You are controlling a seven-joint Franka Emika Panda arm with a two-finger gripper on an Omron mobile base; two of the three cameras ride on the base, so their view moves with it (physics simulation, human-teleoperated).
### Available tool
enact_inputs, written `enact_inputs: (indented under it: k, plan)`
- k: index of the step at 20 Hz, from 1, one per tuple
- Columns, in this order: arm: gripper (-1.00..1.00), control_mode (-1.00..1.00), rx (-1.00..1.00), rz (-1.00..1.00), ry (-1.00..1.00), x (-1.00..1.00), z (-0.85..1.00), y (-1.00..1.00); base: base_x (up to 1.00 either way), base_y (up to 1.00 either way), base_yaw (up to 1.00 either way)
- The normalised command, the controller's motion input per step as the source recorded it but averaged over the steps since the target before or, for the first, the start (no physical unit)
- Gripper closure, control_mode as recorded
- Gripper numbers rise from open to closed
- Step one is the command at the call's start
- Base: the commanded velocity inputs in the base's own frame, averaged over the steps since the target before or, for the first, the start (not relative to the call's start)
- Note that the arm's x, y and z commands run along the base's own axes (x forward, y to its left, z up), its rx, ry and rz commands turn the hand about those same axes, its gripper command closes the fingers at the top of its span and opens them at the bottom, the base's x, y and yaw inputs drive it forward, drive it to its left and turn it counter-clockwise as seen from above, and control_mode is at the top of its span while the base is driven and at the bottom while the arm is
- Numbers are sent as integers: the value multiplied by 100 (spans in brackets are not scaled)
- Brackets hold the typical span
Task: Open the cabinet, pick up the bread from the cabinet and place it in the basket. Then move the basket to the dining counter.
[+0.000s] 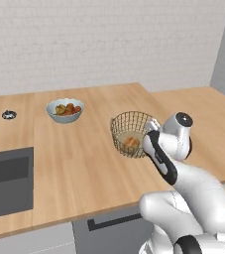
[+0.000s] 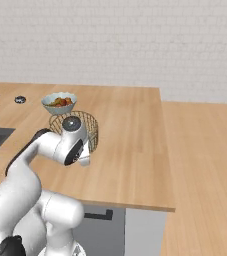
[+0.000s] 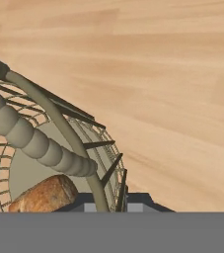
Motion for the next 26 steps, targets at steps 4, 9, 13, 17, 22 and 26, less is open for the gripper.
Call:
enact_inputs:
  k: [4,9,13,17,22,26]
  plan:
    - [100,-100,-3,1,12,40,-57,-5,0,0,0]
    - [100,-100,-4,0,11,29,-64,0,0,0,0]
    - [100,-100,-4,0,11,25,-57,0,0,0,0]
    - [-100,-100,-2,0,10,22,-46,0,0,0,0]
    - [-100,-100,1,5,-1,-7,15,6,0,0,0]
    - [-100,-100,4,16,-18,-42,57,3,0,0,0]
